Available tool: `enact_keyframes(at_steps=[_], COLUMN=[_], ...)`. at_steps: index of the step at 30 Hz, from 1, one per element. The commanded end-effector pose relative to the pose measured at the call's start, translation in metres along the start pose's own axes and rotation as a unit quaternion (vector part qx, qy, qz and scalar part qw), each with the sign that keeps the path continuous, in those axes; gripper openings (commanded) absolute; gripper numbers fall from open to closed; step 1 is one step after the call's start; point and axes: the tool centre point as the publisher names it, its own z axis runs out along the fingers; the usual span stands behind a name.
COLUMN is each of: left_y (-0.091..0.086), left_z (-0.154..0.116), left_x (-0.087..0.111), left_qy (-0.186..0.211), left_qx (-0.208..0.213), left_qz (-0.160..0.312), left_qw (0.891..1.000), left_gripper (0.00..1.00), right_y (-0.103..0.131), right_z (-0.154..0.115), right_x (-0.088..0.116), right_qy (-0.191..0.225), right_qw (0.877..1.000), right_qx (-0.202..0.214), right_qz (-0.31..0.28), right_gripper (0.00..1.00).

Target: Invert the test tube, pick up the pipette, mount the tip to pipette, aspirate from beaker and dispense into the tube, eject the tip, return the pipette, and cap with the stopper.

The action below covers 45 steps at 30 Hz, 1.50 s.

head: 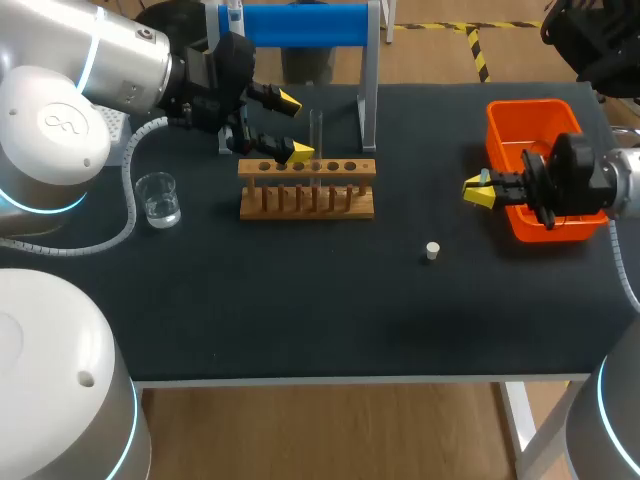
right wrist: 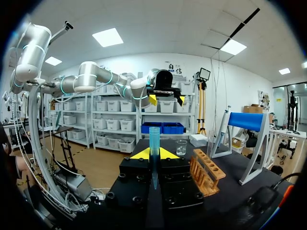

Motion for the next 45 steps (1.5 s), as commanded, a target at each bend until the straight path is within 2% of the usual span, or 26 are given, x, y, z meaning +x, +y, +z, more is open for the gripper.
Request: enact_keyframes(at_steps=[1, 13, 15, 19, 23, 35, 45], left_y=[0.000, 0.000, 0.011, 0.030, 0.040, 0.049, 0.046], left_z=[-0.001, -0.001, -0.012, -0.027, -0.041, -0.064, -0.065], left_x=[0.001, 0.001, -0.009, -0.030, -0.051, -0.101, -0.137], left_qy=[0.000, 0.000, -0.024, -0.068, -0.110, -0.228, -0.281], left_qx=[-0.001, -0.001, 0.013, 0.014, 0.019, 0.015, 0.016], left_qz=[0.000, 0.000, -0.015, -0.048, -0.061, -0.082, -0.096], left_qw=[1.000, 1.000, 1.000, 0.996, 0.992, 0.970, 0.955], left_gripper=[1.00, 1.00, 1.00, 1.00, 1.00, 1.00, 1.00], right_y=[0.001, 0.001, 0.001, 0.001, 0.001, 0.001, 0.001], right_z=[0.000, 0.000, 0.000, 0.000, 0.000, 0.000, 0.000], right_x=[0.002, 0.002, 0.002, 0.002, 0.002, 0.002, 0.002], right_qy=[-0.002, -0.002, -0.002, -0.002, -0.002, -0.002, -0.002], right_qw=[1.000, 1.000, 1.000, 1.000, 1.000, 1.000, 1.000], right_qx=[0.001, 0.001, 0.001, 0.001, 0.001, 0.001, 0.001], right_qz=[0.000, 0.000, 0.000, 0.000, 0.000, 0.000, 0.000], right_gripper=[0.00, 0.00, 0.00, 0.00, 0.00, 0.00, 0.00])
